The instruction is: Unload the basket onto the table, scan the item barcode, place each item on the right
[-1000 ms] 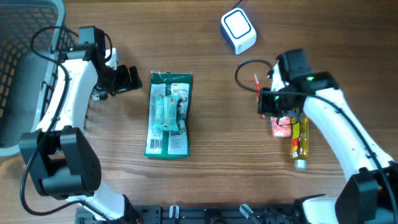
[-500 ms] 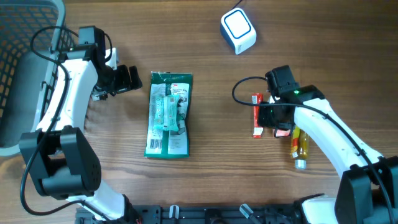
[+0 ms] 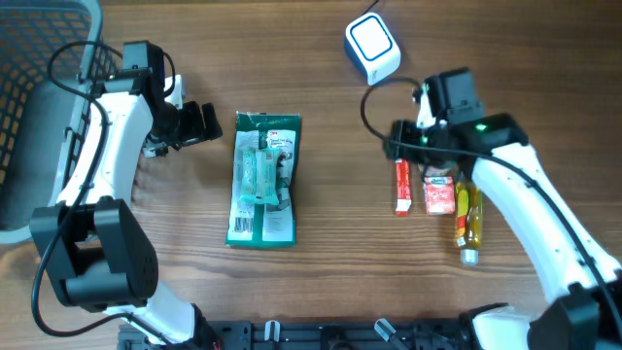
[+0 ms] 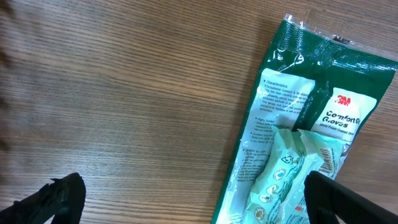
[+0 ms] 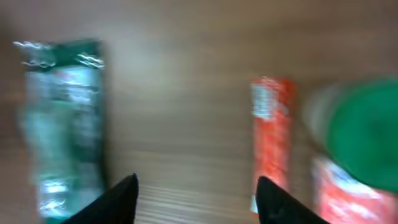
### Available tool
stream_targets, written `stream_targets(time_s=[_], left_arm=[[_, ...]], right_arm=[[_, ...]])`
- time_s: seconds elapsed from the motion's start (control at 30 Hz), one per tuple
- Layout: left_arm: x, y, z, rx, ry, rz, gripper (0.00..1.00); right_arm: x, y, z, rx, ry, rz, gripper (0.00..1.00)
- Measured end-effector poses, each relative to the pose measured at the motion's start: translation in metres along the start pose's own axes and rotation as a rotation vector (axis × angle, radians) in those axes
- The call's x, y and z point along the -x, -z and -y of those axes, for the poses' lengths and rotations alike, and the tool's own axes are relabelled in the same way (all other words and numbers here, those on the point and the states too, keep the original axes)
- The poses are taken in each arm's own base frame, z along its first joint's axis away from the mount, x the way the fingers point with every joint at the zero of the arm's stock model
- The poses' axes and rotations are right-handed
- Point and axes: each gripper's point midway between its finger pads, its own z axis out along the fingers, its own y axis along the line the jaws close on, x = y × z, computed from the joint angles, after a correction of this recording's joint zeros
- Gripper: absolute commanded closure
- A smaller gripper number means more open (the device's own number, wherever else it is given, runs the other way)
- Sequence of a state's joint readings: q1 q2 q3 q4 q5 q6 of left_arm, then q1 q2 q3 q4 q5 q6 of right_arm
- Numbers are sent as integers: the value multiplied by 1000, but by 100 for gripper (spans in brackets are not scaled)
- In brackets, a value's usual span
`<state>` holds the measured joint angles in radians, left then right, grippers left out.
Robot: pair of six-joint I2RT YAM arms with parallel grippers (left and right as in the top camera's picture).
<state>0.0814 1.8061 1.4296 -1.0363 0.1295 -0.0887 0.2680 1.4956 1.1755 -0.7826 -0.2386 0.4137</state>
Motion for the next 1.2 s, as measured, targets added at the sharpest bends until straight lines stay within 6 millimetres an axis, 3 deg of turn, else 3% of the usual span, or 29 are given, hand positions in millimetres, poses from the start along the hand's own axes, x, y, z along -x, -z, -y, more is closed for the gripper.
stream_targets(time_s=[0.1,0.17,0.37,0.53,0.73,0.97,1.07,1.1,1.2], left_arm=[[0,0,0,0,0,0,0],[0,0,0,0,0,0,0],[0,0,0,0,0,0,0],[7,0,7,-36,-5,27,0],[-1,2,25,-145,-3,-10,0],[-2,0,29,-167,-2,-22,0],[-3,-2,29,-167,-2,-28,0],[-3,-2,29,-166,-1,-29,0],[-3,-3,29,-166,-1,-29,0]], right_arm=[[13,4,-39,189,38,43,0],[9,2,-64,293,29,24,1],[-26,-47,-103,382,72,-63,12],[-53,-92,-129,407,127,-116,57],[-64,-123,-144,435,152,-120,57],[-79,-143,-174,498,230,-90,56],[-93,-159,-173,446,202,-107,57],[-97,-166,-172,427,187,-109,61],[-107,-182,-171,399,164,-118,88]])
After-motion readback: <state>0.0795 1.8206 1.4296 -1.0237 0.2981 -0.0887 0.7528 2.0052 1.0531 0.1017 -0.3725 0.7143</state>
